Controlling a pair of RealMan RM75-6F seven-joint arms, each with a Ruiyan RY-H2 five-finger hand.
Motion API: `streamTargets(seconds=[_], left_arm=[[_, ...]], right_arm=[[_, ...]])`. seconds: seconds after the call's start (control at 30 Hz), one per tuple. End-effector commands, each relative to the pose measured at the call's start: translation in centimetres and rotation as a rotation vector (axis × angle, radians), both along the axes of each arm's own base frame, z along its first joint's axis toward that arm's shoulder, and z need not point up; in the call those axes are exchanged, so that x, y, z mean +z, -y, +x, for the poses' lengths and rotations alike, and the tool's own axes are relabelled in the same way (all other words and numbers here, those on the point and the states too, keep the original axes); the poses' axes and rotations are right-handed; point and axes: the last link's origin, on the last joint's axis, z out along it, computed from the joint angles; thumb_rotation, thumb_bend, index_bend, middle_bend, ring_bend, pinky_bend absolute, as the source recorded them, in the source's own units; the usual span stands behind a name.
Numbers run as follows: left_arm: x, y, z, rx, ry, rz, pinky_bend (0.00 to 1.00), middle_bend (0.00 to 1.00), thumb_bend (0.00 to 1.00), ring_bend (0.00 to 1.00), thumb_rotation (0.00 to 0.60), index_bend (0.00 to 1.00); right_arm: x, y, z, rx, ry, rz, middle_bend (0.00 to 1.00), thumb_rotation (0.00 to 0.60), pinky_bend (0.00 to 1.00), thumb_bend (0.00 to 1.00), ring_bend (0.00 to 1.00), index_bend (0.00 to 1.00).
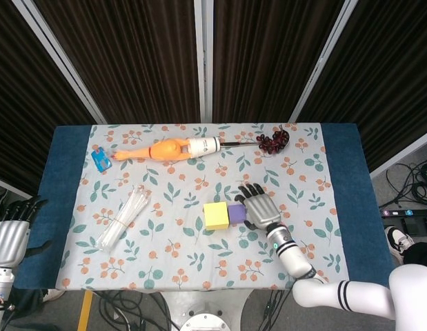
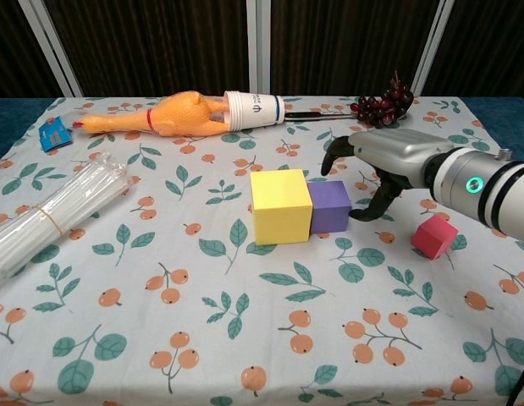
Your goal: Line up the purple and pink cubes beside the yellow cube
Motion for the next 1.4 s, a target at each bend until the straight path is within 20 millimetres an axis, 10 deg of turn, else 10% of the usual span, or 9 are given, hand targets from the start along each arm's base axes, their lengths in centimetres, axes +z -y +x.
streamTargets(seconds=[0.03, 0.47, 1.4], left_arm=[[0.1, 0.1, 0.0, 0.001, 0.000, 0.002, 0.15, 0.23, 0.02, 0.17, 0.600, 0.22], [0.3, 0.4, 0.7, -0.015, -0.009, 0.010, 0.15, 0.23, 0.02, 0.17, 0.600, 0.22], [0.5, 0.9, 0.8, -0.001, -0.013, 0.018, 0.15, 0.23, 0.02, 0.17, 0.600, 0.22]], right_arm=[[2.2, -0.3, -0.9, 0.005, -0.001, -0.029, 0.06, 0.600, 0.00, 0.19, 0.00, 0.23], [8.0, -5.1, -8.2, 0.051, -0.169, 0.003, 0.07, 0.600, 0.00, 0.19, 0.00, 0.27], [4.4, -3.5, -10.3, 0.101, -0.185, 0.039, 0.10, 0.600, 0.00, 0.22, 0.00, 0.41]])
